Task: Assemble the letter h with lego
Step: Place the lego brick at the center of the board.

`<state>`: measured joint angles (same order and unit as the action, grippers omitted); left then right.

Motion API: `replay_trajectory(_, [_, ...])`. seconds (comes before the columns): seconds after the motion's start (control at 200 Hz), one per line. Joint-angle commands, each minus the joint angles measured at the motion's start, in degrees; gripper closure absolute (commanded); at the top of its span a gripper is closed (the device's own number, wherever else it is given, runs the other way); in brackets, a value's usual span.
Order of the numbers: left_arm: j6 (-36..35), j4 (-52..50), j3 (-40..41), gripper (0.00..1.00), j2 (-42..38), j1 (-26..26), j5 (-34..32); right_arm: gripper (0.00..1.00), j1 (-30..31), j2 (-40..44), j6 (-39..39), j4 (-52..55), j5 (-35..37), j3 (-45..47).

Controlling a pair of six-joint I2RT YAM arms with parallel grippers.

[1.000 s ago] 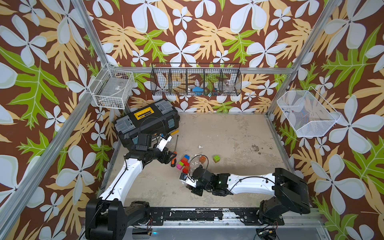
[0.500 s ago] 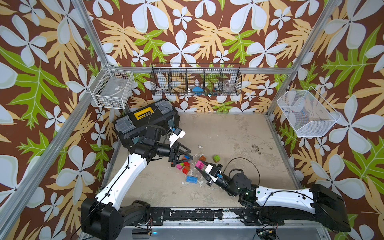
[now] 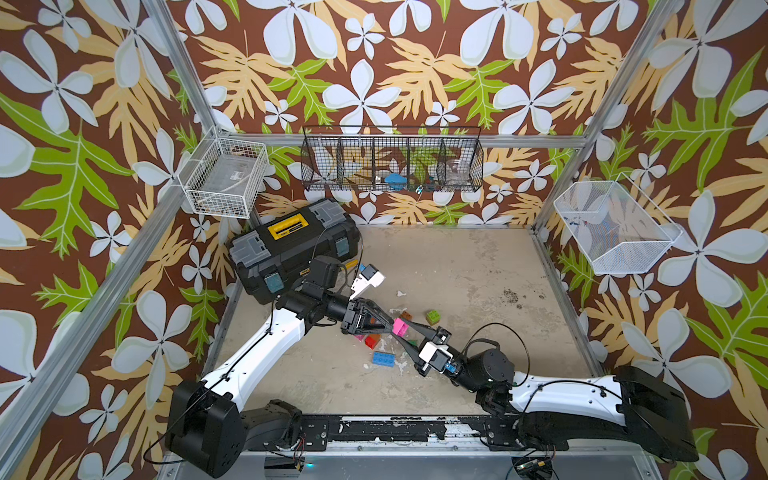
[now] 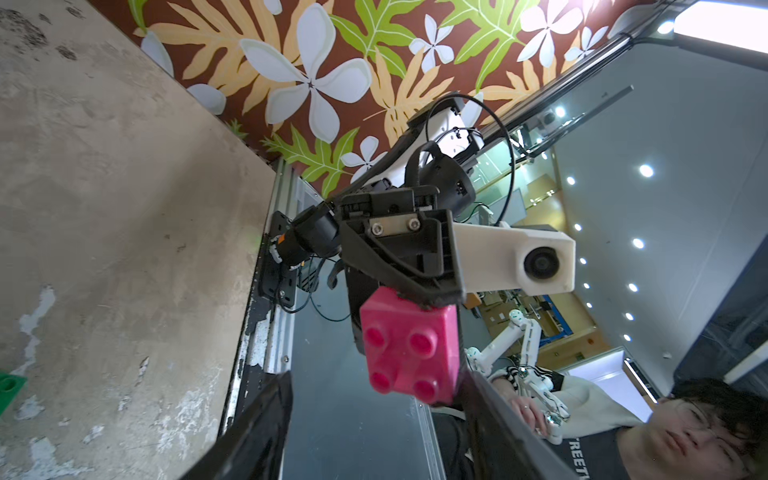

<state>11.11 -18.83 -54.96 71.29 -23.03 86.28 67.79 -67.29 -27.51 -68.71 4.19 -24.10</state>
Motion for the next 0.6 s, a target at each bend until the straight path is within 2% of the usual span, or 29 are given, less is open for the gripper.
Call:
replay_trajectory(0.0, [2.99, 3.96, 0.04, 0.35, -0.27, -0.59, 5.24, 0.70, -0.05, -1.15, -2.02, 0.26, -1.21, -0.58])
replay_trajectory(0.195, [3.27, 4.49, 0.26, 0.49, -0.45, -1.38, 6.22, 0.71, -0.09, -3.04, -2.97, 0.67, -2.62, -1.39])
replay_trajectory(0.4, [3.73, 5.37, 0.69, 0.77, -0.47, -1.45, 5.45, 0.69, -0.02, -4.05, -3.43, 0.60, -2.16, -1.39])
replay_trajectory(0.45, [3.78, 5.71, 0.75, 0.81, -0.64, -1.44, 4.64, 0.63, -0.05, -4.00, -3.35, 0.61, -1.93, -0.86])
replay_trajectory(0.595, [2.71, 6.42, 1.17, 0.84, -0.80, -1.42, -1.19, 0.34, -0.08, -1.59, -3.01, 3.68, -1.38, 1.39])
